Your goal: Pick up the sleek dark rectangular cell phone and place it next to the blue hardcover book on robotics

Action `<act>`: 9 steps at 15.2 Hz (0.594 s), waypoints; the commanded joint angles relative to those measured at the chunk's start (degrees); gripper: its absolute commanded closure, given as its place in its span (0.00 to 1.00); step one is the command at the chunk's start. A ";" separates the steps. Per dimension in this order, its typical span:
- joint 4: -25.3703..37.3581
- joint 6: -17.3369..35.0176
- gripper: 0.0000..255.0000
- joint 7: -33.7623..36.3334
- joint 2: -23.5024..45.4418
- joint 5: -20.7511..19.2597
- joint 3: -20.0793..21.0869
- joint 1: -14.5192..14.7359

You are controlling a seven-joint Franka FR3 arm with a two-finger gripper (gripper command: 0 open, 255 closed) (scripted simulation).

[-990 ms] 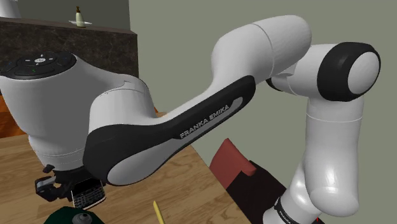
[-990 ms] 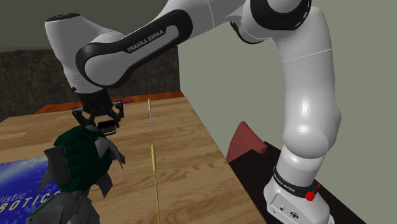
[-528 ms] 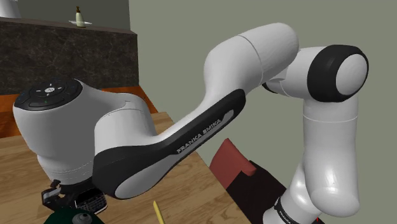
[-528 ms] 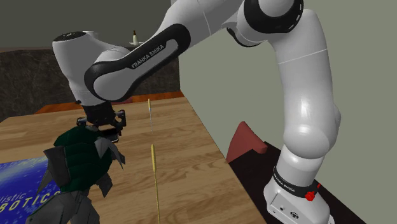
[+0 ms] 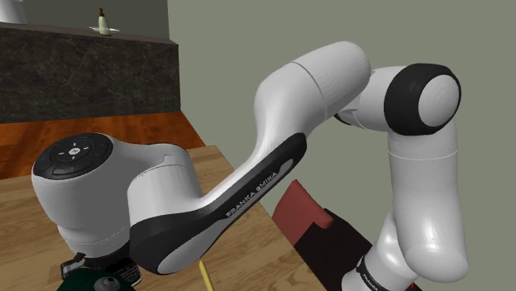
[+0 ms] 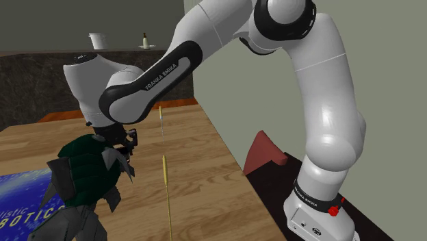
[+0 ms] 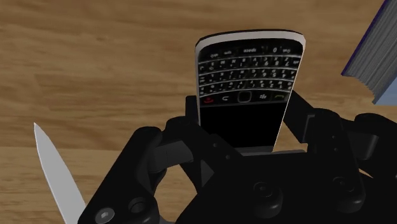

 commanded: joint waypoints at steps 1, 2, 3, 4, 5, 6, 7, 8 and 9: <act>-0.35 0.33 1.00 0.12 -0.05 -0.10 -0.04 -0.07; -0.35 0.33 1.00 0.12 -0.05 -0.10 -0.04 -0.07; -0.35 0.33 1.00 0.12 -0.05 -0.10 -0.04 -0.07; -0.35 0.33 1.00 0.12 -0.05 -0.10 -0.04 -0.07; -0.35 0.33 1.00 0.12 -0.05 -0.10 -0.04 -0.07; -0.35 0.33 1.00 0.12 -0.05 -0.10 -0.04 -0.07; -0.35 0.33 0.00 0.12 -0.05 -0.10 -0.04 -0.07; -0.35 0.33 0.00 0.12 -0.05 -0.10 -0.04 -0.07; -0.35 0.33 0.00 0.12 -0.05 -0.10 -0.04 -0.07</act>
